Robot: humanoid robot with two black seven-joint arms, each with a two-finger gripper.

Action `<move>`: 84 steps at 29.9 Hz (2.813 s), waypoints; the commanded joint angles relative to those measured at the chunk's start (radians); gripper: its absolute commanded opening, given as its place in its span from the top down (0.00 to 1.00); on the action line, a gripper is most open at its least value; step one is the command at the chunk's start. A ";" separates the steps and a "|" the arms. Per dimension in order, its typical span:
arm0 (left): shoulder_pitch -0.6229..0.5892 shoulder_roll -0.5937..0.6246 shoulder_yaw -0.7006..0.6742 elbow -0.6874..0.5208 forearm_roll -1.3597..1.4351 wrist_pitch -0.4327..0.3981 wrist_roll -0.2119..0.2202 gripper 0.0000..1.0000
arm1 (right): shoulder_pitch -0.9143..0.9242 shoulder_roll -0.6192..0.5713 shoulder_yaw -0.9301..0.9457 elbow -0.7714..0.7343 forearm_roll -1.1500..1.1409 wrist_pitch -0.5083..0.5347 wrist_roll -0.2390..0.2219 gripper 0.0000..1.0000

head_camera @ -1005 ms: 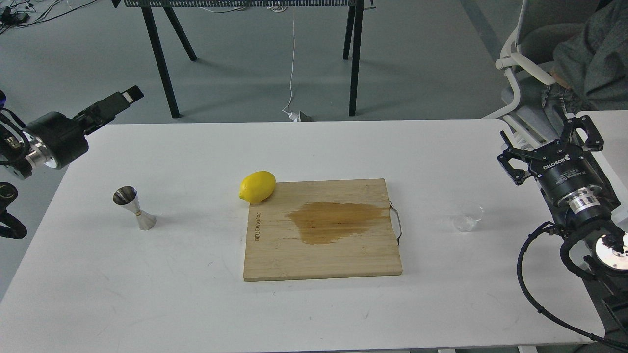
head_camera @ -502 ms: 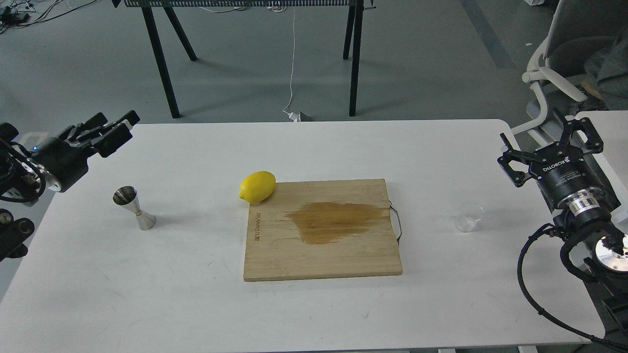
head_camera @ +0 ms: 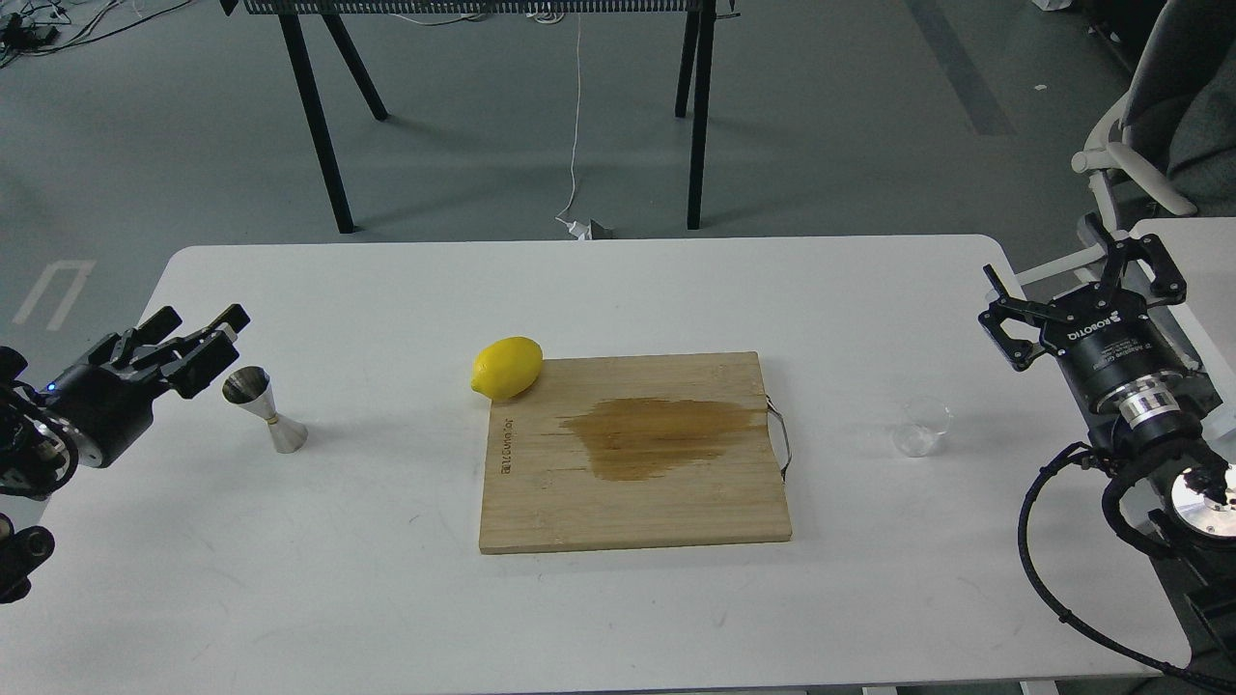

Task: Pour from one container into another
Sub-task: 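Close the left gripper around the metal jigger and grip it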

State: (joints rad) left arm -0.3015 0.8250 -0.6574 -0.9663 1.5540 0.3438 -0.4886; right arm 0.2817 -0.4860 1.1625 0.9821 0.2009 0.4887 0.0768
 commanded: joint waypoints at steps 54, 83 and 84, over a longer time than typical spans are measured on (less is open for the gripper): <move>0.061 -0.193 0.081 0.170 -0.002 0.057 0.000 0.01 | -0.012 0.000 -0.001 0.000 0.000 0.000 0.000 0.01; -0.067 -0.323 0.140 0.357 -0.008 0.046 0.000 0.01 | -0.018 -0.008 0.000 0.000 0.000 0.000 0.001 0.01; -0.071 -0.328 0.139 0.365 -0.008 0.046 0.000 0.02 | -0.018 -0.008 0.000 0.000 0.000 0.000 0.000 0.01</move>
State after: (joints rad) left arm -0.3592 0.5079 -0.5176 -0.6237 1.5461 0.3896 -0.4887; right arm 0.2638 -0.4939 1.1629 0.9817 0.2009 0.4887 0.0766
